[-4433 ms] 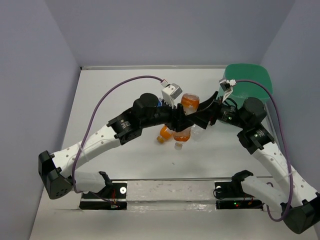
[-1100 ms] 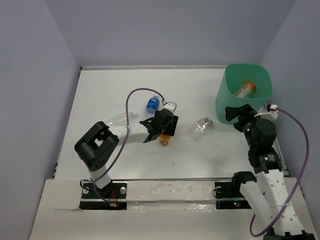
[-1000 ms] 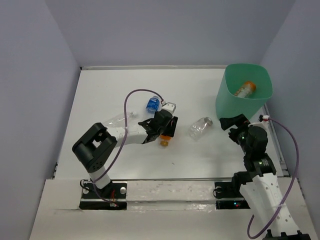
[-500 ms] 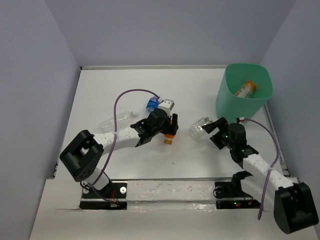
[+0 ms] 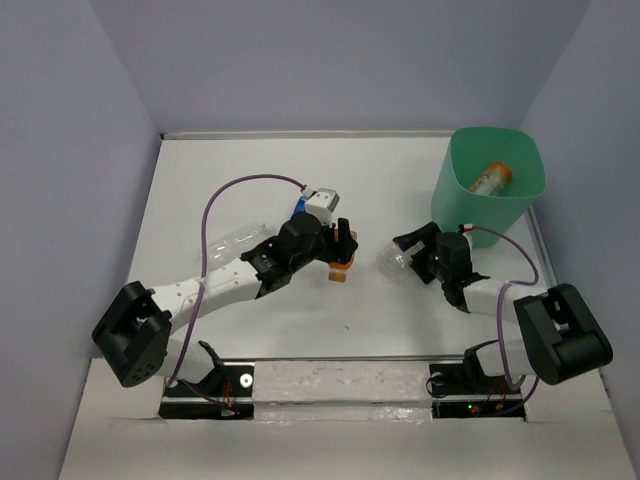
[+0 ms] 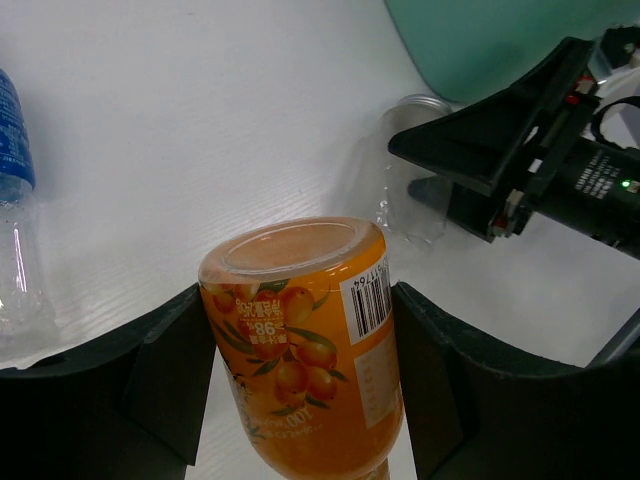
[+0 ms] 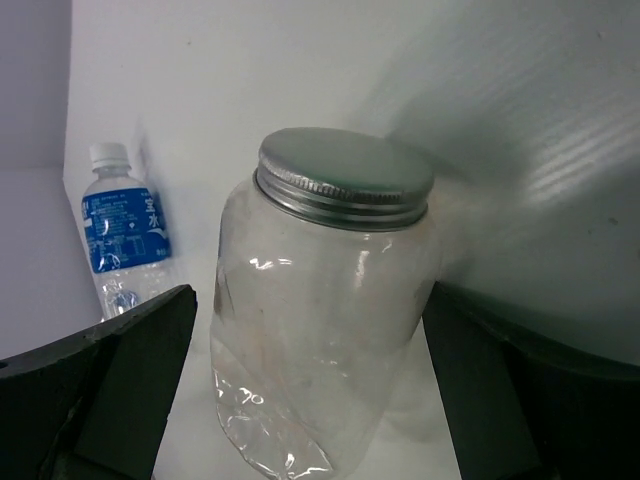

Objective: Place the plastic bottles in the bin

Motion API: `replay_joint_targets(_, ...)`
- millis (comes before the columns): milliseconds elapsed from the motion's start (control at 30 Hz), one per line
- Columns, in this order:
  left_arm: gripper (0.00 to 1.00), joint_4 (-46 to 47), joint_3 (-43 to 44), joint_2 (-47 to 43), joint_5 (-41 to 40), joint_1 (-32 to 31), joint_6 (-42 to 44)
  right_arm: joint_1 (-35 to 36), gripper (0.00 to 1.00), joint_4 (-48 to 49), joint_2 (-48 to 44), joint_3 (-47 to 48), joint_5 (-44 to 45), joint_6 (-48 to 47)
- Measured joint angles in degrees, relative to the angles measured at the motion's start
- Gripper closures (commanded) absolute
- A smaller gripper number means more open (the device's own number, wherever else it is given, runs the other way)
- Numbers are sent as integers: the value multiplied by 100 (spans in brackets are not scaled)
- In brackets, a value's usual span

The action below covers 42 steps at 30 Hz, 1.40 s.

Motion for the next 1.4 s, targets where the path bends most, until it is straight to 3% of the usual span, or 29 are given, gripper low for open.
replay_joint_targets(33,55,-4,2,-59,2,0,-13,0,11,105,133,55,0,2)
replay_joint_targets(67,55,-22,9,-157,11,0,-26,0,23,315,352,120,0,2)
replay_joint_targets(133,55,-162,57,-269,13,0,-37,0,28,590,581,129,2,48)
replay_joint_targets(167,55,-260,136,-315,9,0,-37,0,44,643,625,122,4,66)
replay_joint_targets(200,55,-297,168,-319,11,0,-37,0,49,756,649,79,2,90)
replay_joint_targets(267,55,-407,361,-326,13,0,-37,0,52,841,599,-13,0,122)
replay_joint_targets(367,55,-520,772,-323,31,-2,-37,28,64,758,232,-258,15,83)
replay_joint_targets(600,55,-535,2535,188,216,-22,-68,28,64,-501,-2371,-699,42,-356)
replay_joint_targets(867,54,-282,5558,2129,699,-234,-173,28,64,-1950,-4511,-761,-133,-723)
replay_joint_targets(1033,53,-162,7121,3519,879,-350,-210,28,64,-2321,-4765,-879,-396,-796)
replay_joint_targets(1300,48,437,8581,5357,549,-678,-105,109,64,-2293,-4229,-1182,-763,-776)
replay_joint_targets(1367,45,584,9036,5825,350,-778,-52,138,64,-2258,-4256,-1182,-817,-778)
replay_joint_targets(1400,38,680,9250,6028,269,-813,-35,140,64,-2258,-4288,-1182,-841,-782)
